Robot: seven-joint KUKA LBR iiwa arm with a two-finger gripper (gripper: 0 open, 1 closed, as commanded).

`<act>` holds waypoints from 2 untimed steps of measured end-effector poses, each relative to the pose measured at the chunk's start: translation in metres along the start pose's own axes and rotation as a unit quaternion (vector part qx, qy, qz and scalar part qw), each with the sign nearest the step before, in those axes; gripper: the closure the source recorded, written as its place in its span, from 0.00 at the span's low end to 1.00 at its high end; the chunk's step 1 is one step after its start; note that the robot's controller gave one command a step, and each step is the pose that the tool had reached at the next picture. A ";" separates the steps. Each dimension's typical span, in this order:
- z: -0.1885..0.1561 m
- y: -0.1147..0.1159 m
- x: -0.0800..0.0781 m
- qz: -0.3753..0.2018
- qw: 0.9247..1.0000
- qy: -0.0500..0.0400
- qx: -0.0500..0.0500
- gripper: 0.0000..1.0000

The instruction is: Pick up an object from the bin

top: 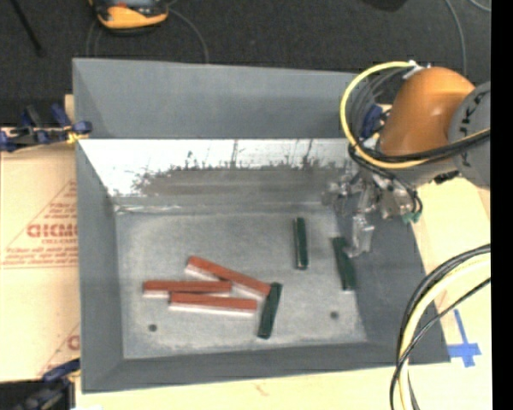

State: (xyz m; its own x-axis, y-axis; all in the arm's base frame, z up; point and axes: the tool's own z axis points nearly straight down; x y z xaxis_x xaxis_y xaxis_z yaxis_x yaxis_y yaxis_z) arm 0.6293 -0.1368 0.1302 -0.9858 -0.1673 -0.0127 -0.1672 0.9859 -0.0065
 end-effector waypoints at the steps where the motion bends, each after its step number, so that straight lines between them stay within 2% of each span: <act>1: 0.035 0.031 -0.005 -0.122 0.993 0.005 -0.003 0.00; 2: 0.037 0.037 -0.006 -0.129 0.992 0.004 -0.003 0.00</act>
Offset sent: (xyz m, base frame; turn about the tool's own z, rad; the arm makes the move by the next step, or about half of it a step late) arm -0.0177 -0.0096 -0.0602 -0.4475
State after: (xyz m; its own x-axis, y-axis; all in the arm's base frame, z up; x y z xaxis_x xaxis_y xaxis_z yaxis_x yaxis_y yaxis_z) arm 0.6299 -0.0996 0.0926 -0.9106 -0.4133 -0.0039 -0.4133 0.9106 -0.0030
